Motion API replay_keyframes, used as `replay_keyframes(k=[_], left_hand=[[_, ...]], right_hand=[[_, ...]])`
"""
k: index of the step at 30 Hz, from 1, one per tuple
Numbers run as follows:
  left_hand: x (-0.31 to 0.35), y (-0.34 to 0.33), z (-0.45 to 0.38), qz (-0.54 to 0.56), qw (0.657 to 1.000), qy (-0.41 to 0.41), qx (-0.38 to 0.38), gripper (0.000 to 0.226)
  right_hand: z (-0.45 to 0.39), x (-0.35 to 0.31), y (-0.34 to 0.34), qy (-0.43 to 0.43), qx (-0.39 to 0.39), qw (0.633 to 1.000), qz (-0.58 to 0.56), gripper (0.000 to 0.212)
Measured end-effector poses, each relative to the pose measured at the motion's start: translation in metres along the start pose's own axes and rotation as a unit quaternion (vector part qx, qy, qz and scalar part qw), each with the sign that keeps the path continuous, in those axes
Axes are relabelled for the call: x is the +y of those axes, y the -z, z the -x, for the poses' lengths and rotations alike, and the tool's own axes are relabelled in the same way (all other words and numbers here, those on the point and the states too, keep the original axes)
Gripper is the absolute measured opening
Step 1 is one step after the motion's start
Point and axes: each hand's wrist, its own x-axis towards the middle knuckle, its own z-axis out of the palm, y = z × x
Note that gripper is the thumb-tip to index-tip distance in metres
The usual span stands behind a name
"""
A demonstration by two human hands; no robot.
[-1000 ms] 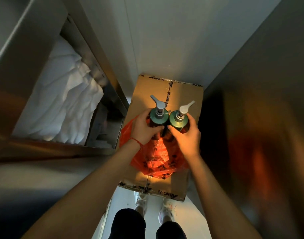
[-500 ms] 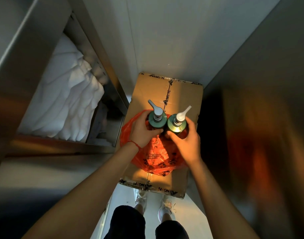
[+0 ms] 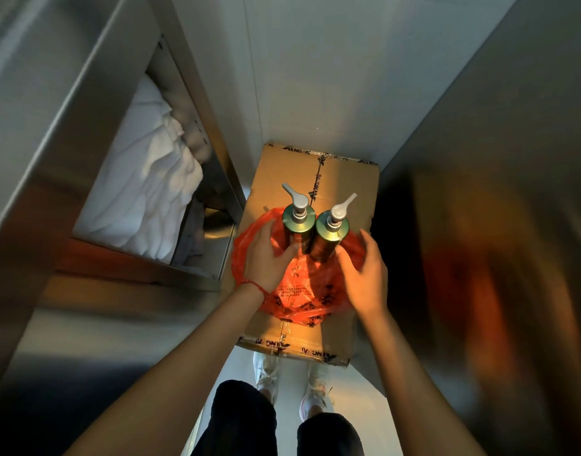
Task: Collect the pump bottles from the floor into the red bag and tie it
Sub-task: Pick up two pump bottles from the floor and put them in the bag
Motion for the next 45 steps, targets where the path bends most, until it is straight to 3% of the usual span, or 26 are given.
replay_keyframes(k=[7, 11, 17, 25, 31, 37, 45], left_hand=[[0.000, 0.016, 0.054, -0.214, 0.972, -0.094, 0.010, 0.055], [-0.002, 0.025, 0.081, -0.285, 0.949, -0.131, -0.004, 0.057], [0.011, 0.033, 0.141, -0.273, 0.944, -0.164, 0.085, 0.056], [0.007, 0.031, 0.248, -0.280, 0.948, -0.084, 0.128, 0.055], [0.004, 0.036, 0.313, -0.301, 0.935, -0.072, 0.172, 0.052], [-0.001, 0.036, 0.354, -0.327, 0.925, -0.115, 0.156, 0.051], [0.010, 0.002, 0.390, -0.351, 0.908, -0.220, 0.055, 0.050]], right_hand=[[0.047, -0.016, 0.033, 0.086, -0.016, 0.988, 0.129, 0.049], [0.074, -0.021, 0.048, 0.087, -0.008, 0.985, 0.150, 0.051], [0.106, -0.028, 0.069, 0.122, -0.026, 0.977, 0.173, 0.051], [0.167, -0.031, 0.104, 0.229, -0.124, 0.946, 0.194, 0.053], [0.213, -0.027, 0.129, 0.271, -0.147, 0.932, 0.193, 0.052], [0.260, -0.009, 0.150, 0.234, -0.131, 0.936, 0.227, 0.054], [0.332, 0.034, 0.199, 0.155, -0.043, 0.963, 0.214, 0.050]])
